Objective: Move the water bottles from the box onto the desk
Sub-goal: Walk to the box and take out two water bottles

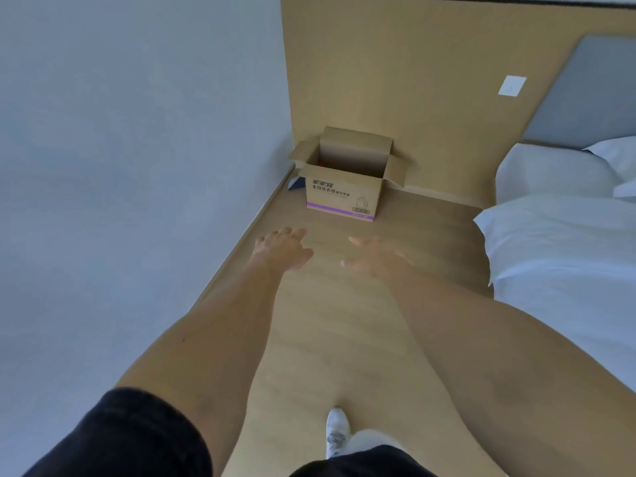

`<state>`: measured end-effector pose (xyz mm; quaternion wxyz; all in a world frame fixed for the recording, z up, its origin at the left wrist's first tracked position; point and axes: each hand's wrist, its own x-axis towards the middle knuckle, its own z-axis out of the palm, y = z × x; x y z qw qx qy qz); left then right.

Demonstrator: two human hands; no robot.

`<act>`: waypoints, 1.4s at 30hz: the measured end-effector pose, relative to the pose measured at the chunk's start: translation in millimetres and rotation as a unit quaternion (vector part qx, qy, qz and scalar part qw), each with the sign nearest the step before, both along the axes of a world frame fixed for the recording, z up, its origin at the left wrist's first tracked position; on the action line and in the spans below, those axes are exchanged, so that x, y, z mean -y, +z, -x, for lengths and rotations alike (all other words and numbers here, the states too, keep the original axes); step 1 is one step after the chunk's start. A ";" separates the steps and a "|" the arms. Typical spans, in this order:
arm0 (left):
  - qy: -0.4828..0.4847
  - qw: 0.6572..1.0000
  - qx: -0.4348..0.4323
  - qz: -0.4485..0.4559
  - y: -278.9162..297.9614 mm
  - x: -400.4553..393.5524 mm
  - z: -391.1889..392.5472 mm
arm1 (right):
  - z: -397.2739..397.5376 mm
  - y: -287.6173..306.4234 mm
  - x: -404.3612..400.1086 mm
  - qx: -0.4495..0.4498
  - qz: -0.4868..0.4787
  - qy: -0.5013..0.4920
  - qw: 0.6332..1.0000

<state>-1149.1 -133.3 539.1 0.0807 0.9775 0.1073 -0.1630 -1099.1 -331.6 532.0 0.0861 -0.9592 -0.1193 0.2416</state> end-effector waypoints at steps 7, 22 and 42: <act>0.012 0.999 -0.015 0.027 4.9 -21.9 -129.9 | -135.2 7.5 -22.2 0.012 0.011 0.015 1.000; -0.084 0.995 -0.015 0.055 -36.2 -103.5 -461.3 | -424.1 -8.2 -81.9 0.000 0.033 -0.057 0.998; -0.045 0.991 -0.044 0.120 -103.2 -164.5 -825.5 | -779.3 -60.8 -136.1 -0.041 0.028 -0.086 0.995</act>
